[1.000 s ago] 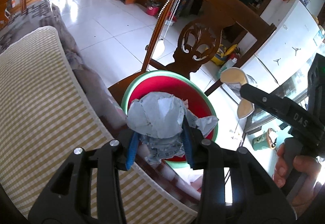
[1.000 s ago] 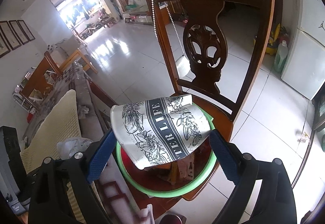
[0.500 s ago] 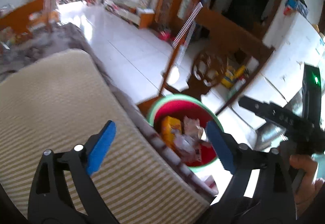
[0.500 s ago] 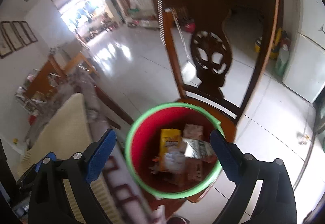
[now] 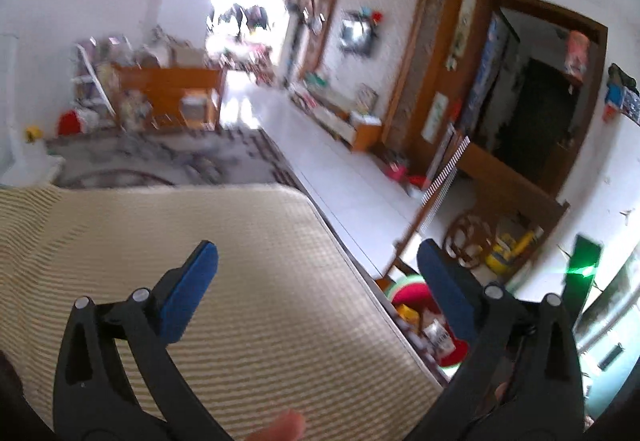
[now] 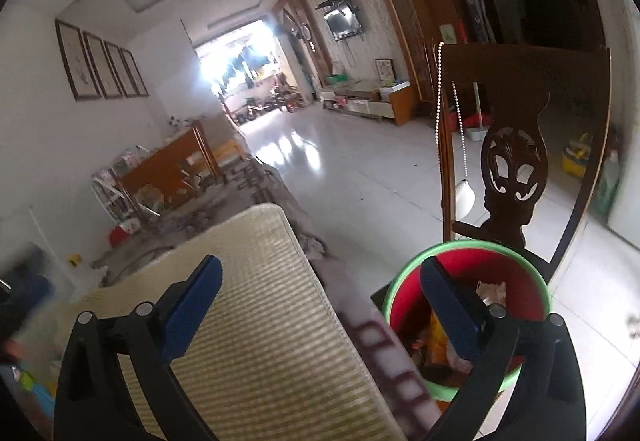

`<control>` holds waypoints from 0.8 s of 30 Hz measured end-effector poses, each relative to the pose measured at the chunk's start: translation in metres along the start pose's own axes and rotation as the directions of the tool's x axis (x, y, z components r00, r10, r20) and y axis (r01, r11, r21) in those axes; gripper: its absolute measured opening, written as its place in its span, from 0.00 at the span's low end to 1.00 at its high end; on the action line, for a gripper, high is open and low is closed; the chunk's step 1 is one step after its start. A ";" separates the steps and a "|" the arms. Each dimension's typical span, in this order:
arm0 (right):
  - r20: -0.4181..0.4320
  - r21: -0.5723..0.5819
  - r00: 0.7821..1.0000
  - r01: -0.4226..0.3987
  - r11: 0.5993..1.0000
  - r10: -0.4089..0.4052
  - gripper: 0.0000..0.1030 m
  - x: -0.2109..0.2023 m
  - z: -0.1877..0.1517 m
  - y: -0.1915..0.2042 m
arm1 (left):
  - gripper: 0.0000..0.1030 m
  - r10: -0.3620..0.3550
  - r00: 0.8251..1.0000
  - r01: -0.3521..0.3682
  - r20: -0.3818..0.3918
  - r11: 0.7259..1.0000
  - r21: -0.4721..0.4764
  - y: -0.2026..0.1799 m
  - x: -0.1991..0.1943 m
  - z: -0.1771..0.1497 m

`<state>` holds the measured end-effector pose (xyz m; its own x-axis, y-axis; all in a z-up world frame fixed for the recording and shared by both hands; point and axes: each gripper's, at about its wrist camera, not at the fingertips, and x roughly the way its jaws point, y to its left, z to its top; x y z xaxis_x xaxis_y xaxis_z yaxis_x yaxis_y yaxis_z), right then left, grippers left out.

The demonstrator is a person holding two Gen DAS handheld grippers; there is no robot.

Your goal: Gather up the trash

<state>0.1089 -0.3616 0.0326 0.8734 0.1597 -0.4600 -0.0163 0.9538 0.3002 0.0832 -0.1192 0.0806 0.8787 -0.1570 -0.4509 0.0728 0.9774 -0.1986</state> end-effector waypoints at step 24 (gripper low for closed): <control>0.043 -0.074 0.999 -0.002 0.997 0.005 0.93 -0.001 -0.014 0.017 | 0.95 0.060 0.996 -0.065 0.064 0.995 0.080 0.004 -0.034 -0.001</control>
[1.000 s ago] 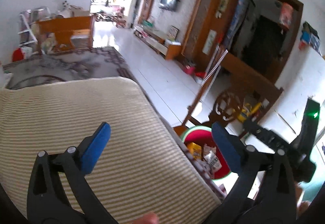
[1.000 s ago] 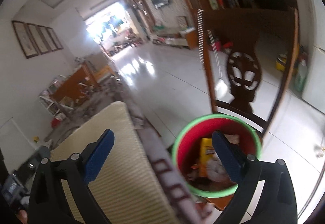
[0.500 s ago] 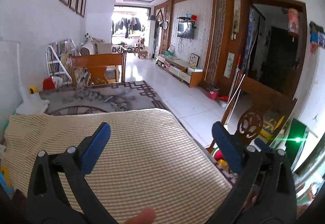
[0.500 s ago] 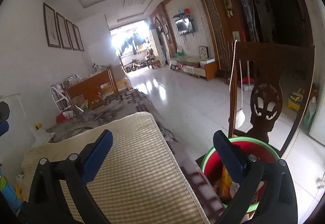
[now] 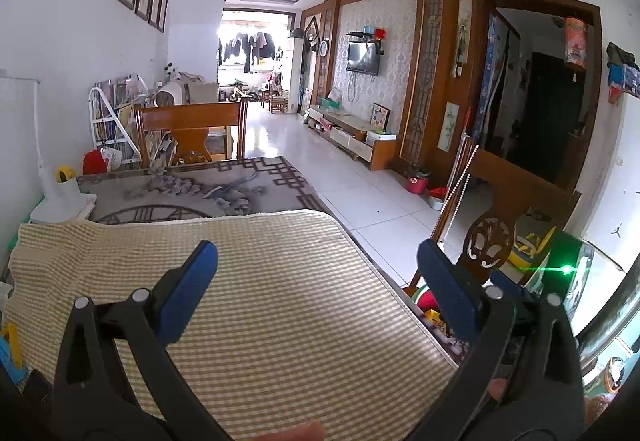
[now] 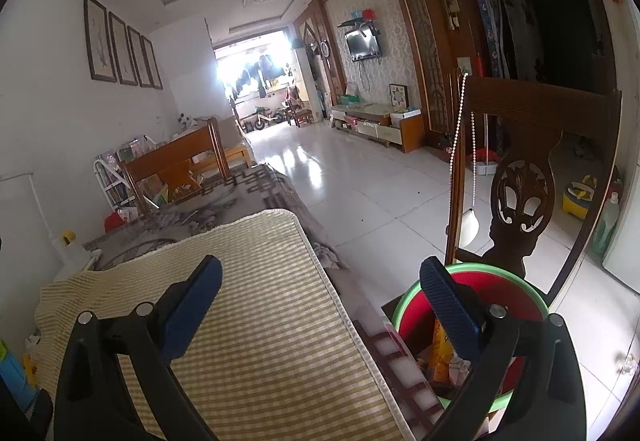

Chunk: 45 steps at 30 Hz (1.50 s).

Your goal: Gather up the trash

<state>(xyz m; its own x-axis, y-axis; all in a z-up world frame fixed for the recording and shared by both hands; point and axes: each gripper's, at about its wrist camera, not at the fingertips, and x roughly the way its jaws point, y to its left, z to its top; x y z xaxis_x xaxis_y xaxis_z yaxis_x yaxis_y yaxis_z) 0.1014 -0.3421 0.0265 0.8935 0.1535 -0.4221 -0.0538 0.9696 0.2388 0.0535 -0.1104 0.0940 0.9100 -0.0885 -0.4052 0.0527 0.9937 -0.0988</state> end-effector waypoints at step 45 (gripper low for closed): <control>-0.038 -0.030 0.999 -0.002 1.000 0.001 0.93 0.005 -0.011 0.007 | 0.95 -0.006 0.998 0.004 -0.067 1.000 -0.028 0.004 0.012 -0.012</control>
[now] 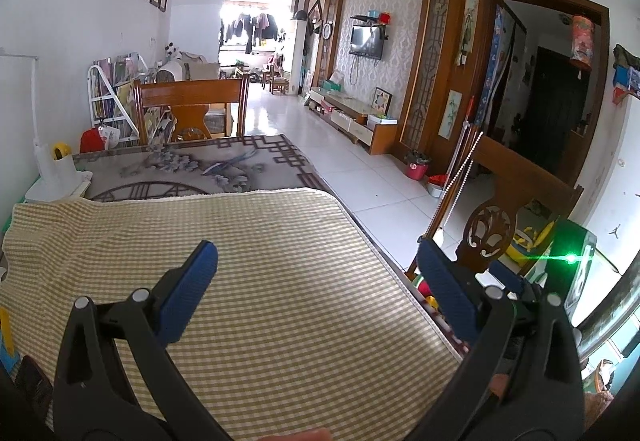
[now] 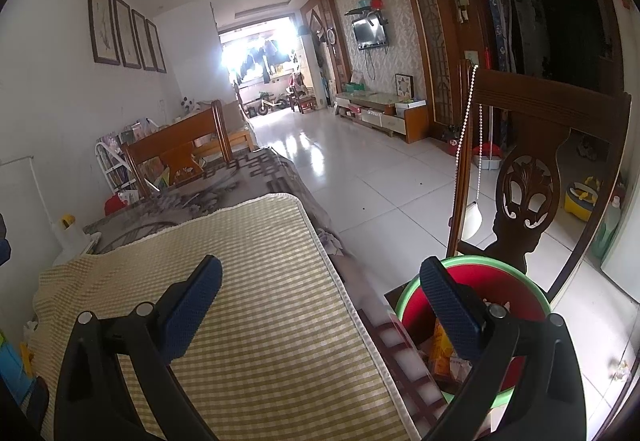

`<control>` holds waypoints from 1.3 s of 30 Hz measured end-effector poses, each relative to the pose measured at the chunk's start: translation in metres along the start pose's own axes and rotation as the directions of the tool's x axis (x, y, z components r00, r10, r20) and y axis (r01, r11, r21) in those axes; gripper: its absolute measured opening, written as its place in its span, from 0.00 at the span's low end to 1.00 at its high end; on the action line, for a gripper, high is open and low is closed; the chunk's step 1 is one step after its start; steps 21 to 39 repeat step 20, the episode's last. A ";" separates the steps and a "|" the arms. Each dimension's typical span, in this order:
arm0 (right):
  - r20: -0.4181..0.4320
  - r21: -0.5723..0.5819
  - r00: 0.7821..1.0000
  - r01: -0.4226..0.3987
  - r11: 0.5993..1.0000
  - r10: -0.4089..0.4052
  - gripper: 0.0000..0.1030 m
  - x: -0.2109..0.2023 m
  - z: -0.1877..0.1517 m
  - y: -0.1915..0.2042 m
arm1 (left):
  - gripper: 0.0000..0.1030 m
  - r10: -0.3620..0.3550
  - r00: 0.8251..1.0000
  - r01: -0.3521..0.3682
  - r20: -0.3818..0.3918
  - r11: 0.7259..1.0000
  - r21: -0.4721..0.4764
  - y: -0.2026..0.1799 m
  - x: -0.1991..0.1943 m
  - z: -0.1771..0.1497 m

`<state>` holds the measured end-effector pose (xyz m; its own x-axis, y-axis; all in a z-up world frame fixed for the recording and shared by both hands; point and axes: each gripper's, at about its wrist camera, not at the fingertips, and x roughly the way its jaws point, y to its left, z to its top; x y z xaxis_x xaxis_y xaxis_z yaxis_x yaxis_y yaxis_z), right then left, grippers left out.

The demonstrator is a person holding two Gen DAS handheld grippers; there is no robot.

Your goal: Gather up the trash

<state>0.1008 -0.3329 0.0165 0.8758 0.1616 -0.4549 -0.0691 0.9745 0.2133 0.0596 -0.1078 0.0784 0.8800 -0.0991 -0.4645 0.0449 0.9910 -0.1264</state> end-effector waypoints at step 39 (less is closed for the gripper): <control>-0.217 -0.154 0.976 -0.069 0.986 0.034 0.93 0.059 -0.016 0.033 | 0.95 0.009 0.993 -0.017 -0.114 0.997 -0.073 0.032 0.022 -0.023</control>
